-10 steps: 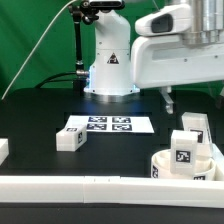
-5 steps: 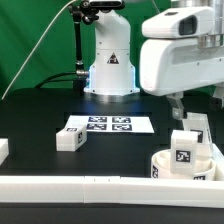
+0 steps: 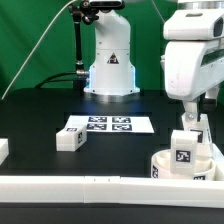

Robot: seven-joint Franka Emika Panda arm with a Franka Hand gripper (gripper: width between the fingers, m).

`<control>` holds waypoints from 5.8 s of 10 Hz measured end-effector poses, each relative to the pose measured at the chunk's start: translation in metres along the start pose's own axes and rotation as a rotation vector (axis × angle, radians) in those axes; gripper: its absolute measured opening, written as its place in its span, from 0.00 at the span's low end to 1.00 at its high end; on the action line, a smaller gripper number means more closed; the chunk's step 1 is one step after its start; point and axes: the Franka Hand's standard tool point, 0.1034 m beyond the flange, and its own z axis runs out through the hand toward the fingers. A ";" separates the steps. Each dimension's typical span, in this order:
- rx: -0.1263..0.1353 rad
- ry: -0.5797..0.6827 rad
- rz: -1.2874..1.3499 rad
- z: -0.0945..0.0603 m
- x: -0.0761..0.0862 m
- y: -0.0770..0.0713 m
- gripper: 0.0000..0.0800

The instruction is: Assemble stool

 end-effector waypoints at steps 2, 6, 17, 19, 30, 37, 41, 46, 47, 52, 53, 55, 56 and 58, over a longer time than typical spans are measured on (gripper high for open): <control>0.000 -0.007 -0.146 0.004 -0.001 0.001 0.81; 0.008 -0.013 -0.148 0.014 -0.001 0.004 0.81; 0.017 -0.011 0.132 0.015 0.000 0.003 0.42; 0.021 -0.010 0.398 0.015 0.002 0.001 0.42; 0.018 -0.004 1.345 0.016 0.009 -0.004 0.42; 0.087 0.004 1.986 0.016 0.008 -0.003 0.42; 0.195 0.080 2.403 0.018 0.012 -0.004 0.42; 0.282 0.044 2.710 0.019 0.014 -0.005 0.49; 0.280 0.046 2.693 0.019 0.014 -0.005 0.68; 0.234 0.011 2.372 0.007 0.030 -0.007 0.81; 0.229 0.018 2.301 0.007 0.030 -0.007 0.81; 0.220 0.032 2.173 0.007 0.030 -0.007 0.81; 0.209 0.042 2.055 0.007 0.029 -0.007 0.81; 0.181 0.060 1.850 0.006 0.029 -0.005 0.81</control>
Offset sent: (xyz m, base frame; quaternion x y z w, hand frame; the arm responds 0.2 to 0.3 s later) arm 0.0135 0.0058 -0.0073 0.0051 0.0070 -0.0029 1.0000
